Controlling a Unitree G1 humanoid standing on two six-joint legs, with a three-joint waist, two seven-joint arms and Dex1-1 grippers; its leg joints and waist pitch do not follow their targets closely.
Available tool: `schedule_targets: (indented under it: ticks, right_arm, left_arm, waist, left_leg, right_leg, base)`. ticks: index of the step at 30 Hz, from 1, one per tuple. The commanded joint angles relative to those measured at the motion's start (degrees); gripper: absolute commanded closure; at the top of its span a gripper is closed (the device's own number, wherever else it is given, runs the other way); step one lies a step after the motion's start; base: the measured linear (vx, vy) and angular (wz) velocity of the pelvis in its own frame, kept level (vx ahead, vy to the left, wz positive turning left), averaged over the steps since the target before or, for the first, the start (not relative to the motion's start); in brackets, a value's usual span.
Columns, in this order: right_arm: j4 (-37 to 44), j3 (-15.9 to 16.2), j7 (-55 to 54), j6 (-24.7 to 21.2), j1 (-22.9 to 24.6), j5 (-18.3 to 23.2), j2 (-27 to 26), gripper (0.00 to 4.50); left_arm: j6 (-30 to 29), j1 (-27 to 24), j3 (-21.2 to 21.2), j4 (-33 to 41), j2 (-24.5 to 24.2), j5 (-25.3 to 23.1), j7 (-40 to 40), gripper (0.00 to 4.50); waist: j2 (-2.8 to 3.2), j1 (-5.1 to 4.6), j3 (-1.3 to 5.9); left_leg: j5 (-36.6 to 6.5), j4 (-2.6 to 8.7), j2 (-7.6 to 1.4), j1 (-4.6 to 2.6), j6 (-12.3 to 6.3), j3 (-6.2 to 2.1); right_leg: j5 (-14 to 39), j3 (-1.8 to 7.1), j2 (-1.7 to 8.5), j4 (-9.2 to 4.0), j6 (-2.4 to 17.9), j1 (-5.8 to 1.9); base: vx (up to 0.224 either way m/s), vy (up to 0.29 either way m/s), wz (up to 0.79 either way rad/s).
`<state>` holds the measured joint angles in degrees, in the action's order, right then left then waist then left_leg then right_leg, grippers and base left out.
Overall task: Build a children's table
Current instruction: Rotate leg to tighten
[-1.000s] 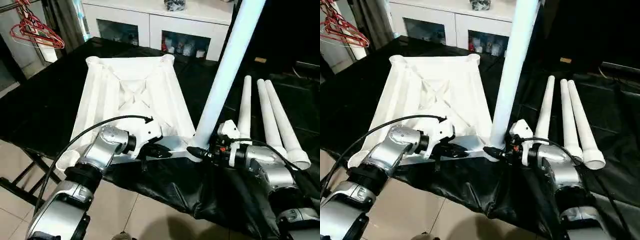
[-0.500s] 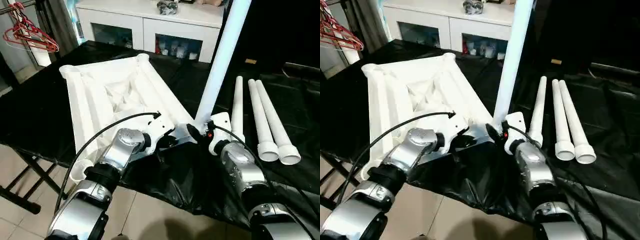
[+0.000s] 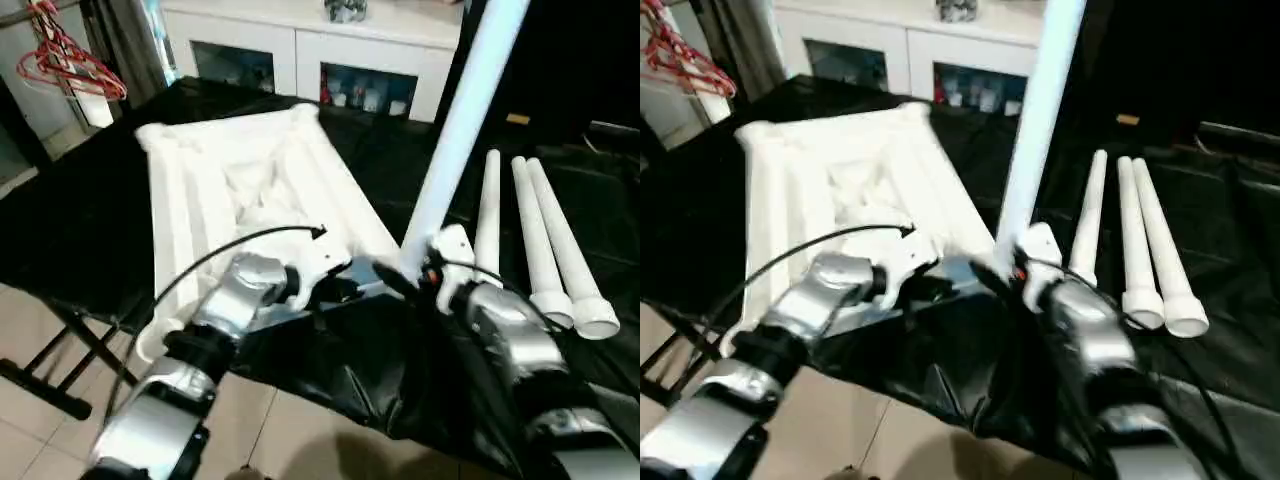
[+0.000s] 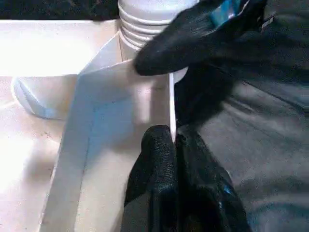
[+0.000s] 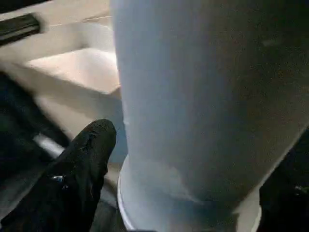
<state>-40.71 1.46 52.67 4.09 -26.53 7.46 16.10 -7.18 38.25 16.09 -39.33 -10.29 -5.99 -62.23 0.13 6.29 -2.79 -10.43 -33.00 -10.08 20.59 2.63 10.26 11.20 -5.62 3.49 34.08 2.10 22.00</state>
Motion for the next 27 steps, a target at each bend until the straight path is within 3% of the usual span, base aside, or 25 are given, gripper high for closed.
schedule_targets:
  ticks: [1,3,5,7,12,19,21,23,25,27]
  right_arm:
    - [1.03,4.55,8.12,-1.60,0.90,0.70,0.44,0.84]
    - [1.50,5.54,11.86,-2.44,1.08,0.85,1.67,1.03]
    - [1.50,5.54,11.86,-2.44,1.08,0.85,1.67,1.08]
    - [1.96,6.49,14.86,-2.90,1.06,0.66,2.83,1.43]
    - [3.09,6.95,18.57,-4.10,1.17,1.00,3.90,1.66]
    - [3.14,7.19,16.56,-4.87,2.02,0.99,2.44,1.73]
    - [0.82,6.05,6.63,-4.90,2.06,-1.00,-1.23,1.73]
    - [-0.29,5.58,2.84,-4.54,1.85,-1.89,-2.49,1.73]
    - [-2.13,4.59,-2.76,-3.49,1.27,-2.74,-4.18,1.74]
    - [-5.73,1.48,-15.13,-3.21,-0.13,-2.84,-8.83,1.74]
  left_arm:
    - [2.68,0.02,0.96,1.64,0.11,2.58,-4.32,4.50]
    - [2.82,0.24,0.75,1.26,-1.01,2.54,-5.75,4.50]
    - [2.82,0.24,0.75,1.26,-1.01,2.54,-5.75,4.50]
    - [3.32,0.71,0.76,0.59,-2.52,2.42,-7.22,4.50]
    - [3.20,0.62,1.14,1.02,-4.63,2.85,-10.53,4.50]
    - [2.77,0.11,0.65,1.20,-4.29,2.60,-8.94,4.50]
    - [1.28,0.68,-0.80,0.21,-1.68,2.25,-2.30,4.50]
    - [0.76,1.10,-1.42,-0.33,-0.63,2.23,0.26,4.50]
    - [-0.49,1.68,-2.37,-0.93,1.01,2.29,3.89,4.50]
    - [-2.56,2.84,-3.93,-2.61,4.90,1.74,12.47,4.50]
  waist:
    - [-0.59,0.24,3.51]
    - [-0.65,0.41,3.38]
    - [-0.56,0.42,3.34]
    - [-0.61,0.52,3.35]
    - [-0.92,0.57,3.49]
    - [-0.96,0.70,3.49]
    - [-0.88,0.56,3.36]
    - [-0.87,0.21,3.11]
    - [-1.18,-0.05,2.86]
    - [-1.31,-0.42,2.80]
  left_leg:
    - [-6.43,3.02,-3.98,-0.01,-8.37,-1.10]
    - [-7.80,3.18,-4.10,-0.16,-7.26,-1.14]
    - [-8.08,3.26,-4.20,-0.23,-6.79,-1.16]
    - [-8.45,3.29,-4.22,-0.31,-6.16,-1.19]
    - [-6.79,3.16,-4.19,-0.13,-6.56,-1.14]
    - [-6.30,3.11,-4.17,-0.11,-6.41,-1.14]
    - [-6.67,3.29,-4.25,-0.17,-5.82,-1.24]
    - [-9.32,3.56,-4.14,-0.48,-4.34,-1.32]
    - [-11.36,3.75,-3.96,-0.58,-2.81,-1.40]
    - [-12.61,3.97,-3.88,-0.92,-1.56,-1.54]
  right_leg:
    - [5.31,3.51,6.16,-3.59,12.92,-3.07]
    - [8.75,3.52,6.18,-3.91,12.25,-3.06]
    - [9.51,3.56,6.20,-3.94,12.14,-2.88]
    - [10.25,3.61,6.25,-3.99,12.07,-2.80]
    - [7.90,3.60,6.27,-3.57,12.42,-2.87]
    - [8.24,3.57,6.37,-3.57,12.34,-2.92]
    - [8.93,3.64,6.44,-3.66,12.17,-2.74]
    - [12.84,3.61,6.51,-4.25,11.66,-2.57]
    - [19.78,3.67,6.78,-5.01,9.70,-2.58]
    - [23.02,3.67,6.77,-5.47,8.77,-2.37]
  base:
    - [0.000,0.000,0.00]
    - [0.000,0.000,0.00]
    - [0.000,0.000,0.00]
    - [0.000,0.000,0.00]
    - [0.000,0.000,0.00]
    - [0.000,0.000,0.00]
    - [0.000,0.000,0.00]
    - [0.000,0.000,0.00]
    - [0.000,0.000,0.00]
    - [0.000,0.000,0.00]
